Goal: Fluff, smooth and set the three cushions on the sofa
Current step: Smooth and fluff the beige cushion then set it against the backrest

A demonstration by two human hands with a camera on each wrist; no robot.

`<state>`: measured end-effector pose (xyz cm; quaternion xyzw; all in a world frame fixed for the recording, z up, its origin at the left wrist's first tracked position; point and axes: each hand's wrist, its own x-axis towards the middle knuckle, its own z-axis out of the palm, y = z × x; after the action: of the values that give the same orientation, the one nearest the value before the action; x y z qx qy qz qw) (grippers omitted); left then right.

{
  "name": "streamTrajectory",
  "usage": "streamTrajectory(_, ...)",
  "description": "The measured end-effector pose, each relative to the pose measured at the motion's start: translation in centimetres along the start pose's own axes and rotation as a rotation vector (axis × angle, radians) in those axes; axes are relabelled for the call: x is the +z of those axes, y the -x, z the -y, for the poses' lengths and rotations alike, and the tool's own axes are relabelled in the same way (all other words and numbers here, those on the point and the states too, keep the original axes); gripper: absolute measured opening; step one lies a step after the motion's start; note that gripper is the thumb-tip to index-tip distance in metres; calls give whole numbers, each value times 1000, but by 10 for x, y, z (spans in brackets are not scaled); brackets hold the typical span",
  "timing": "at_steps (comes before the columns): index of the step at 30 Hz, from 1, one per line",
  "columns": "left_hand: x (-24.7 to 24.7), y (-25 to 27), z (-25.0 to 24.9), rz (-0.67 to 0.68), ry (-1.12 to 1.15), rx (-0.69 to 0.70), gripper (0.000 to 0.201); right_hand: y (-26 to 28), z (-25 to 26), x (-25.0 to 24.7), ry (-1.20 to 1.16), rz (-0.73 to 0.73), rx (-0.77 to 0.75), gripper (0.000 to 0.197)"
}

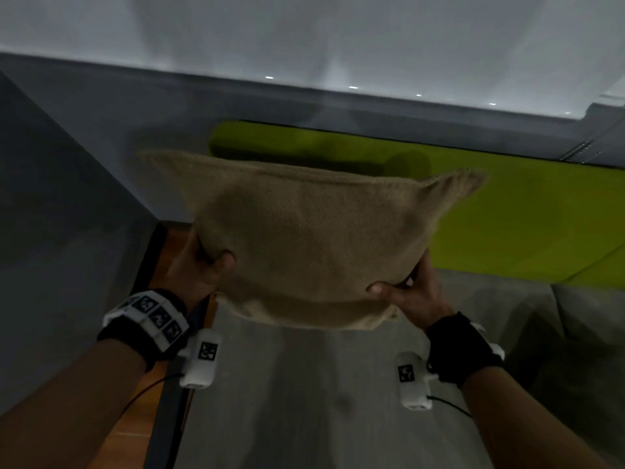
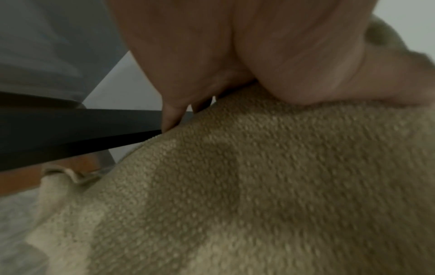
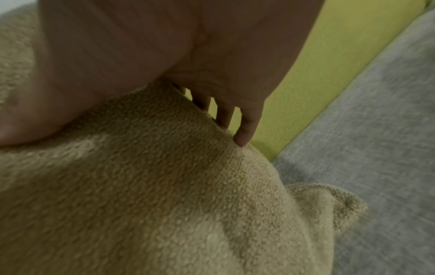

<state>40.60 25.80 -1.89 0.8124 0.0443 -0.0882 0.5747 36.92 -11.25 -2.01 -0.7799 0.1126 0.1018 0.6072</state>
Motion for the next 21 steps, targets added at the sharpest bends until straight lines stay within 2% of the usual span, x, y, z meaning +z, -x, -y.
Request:
streamTrajectory(5,5,-13,14,6,-27,9,151,-10,-2,6,71,94,29,133)
streamTrajectory(8,0,-15,17,-44,-55,-30,148,-7,2,10,151,81,55,151)
streamTrajectory(13,-5,-6,25,-97,-114,-23,117,0,-8,28,125,11,104,129)
streamTrajectory(16,2,-11,27,-108,-139,-68,122,-11,-12,39,166,-43,195,129)
streamTrajectory(19,4,-20,29,-90,-171,-90,135,-17,-12,42,208,-77,241,141)
streamTrajectory(21,1,-18,24,-77,-234,-153,131,-14,-9,37,260,-61,259,141)
